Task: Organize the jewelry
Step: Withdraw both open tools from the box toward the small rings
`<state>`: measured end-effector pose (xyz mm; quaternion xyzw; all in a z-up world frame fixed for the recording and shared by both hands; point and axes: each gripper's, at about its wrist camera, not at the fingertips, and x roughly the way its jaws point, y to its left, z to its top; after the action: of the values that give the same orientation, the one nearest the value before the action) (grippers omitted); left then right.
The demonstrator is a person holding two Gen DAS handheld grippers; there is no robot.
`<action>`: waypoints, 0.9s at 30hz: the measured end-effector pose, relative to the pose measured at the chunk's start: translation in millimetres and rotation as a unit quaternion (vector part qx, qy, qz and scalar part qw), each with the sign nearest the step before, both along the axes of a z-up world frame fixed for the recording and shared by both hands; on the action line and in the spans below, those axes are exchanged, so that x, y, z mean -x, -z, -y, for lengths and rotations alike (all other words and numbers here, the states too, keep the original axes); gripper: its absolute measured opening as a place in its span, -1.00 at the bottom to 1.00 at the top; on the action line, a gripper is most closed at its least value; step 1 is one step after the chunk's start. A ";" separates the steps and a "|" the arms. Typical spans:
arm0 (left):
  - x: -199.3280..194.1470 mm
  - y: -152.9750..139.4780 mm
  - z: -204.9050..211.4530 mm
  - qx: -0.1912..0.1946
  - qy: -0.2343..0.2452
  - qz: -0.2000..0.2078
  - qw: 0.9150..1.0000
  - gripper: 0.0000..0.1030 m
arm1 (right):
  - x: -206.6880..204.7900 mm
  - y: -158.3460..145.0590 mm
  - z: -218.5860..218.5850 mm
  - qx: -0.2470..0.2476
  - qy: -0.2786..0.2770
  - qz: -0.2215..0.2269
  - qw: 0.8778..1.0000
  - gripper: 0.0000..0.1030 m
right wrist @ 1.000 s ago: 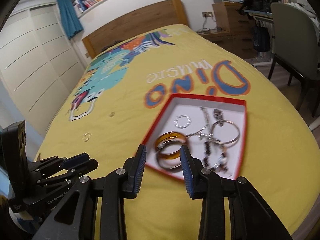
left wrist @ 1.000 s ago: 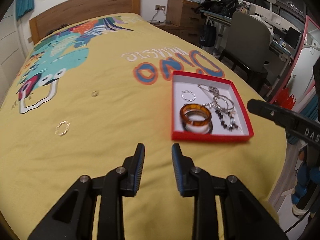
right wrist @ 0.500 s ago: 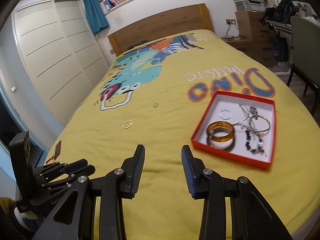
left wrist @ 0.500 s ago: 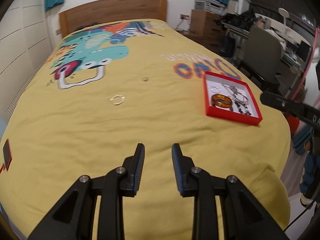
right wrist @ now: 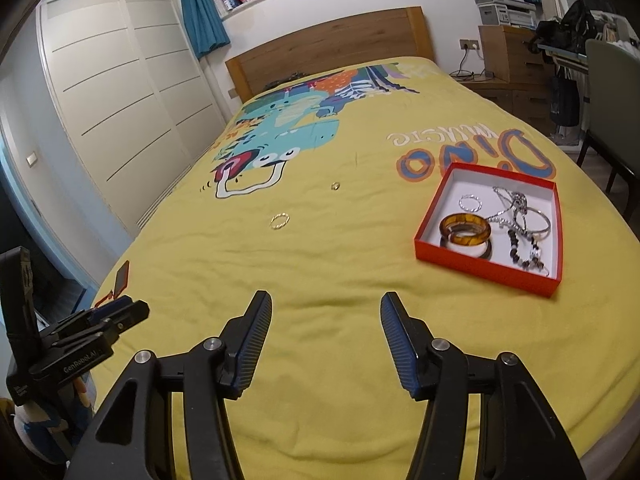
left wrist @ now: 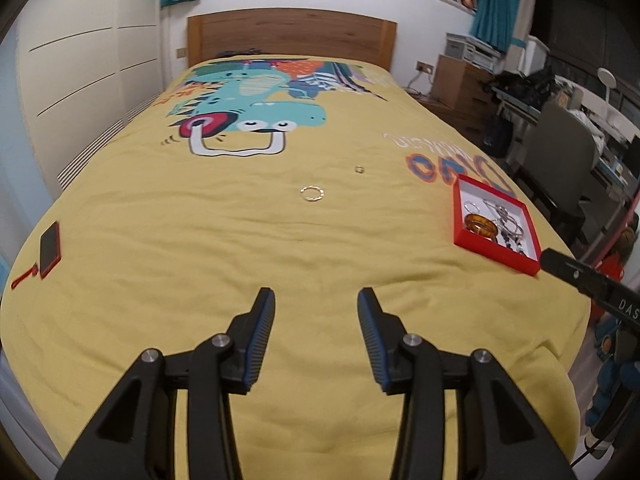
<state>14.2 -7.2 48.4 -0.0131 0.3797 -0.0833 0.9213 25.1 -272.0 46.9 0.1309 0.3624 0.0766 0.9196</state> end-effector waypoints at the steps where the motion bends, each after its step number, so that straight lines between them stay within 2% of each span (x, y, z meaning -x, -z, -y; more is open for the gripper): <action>1: 2.6 1.0 -3.5 -0.001 -0.004 -0.001 1.000 -0.21 | 1.8 0.9 -2.1 0.000 -0.001 0.000 1.000 0.09; 8: 7.8 7.6 -13.9 -0.004 -0.013 -0.012 1.000 -0.21 | 5.3 6.0 -15.7 0.003 -0.010 -0.002 1.000 0.09; 21: 10.2 5.1 -23.0 -0.008 -0.046 0.024 0.999 -0.20 | 5.4 9.0 -26.3 0.012 -0.011 0.006 1.000 0.09; 27: 6.5 12.5 -25.7 -0.018 -0.042 0.008 0.999 -0.20 | 3.6 9.8 -28.5 0.018 -0.010 0.009 1.000 0.10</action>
<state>7.7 18.4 35.9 -0.0113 0.3725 -0.0380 0.9272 21.6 -243.4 37.1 0.1101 0.3567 0.0804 0.9242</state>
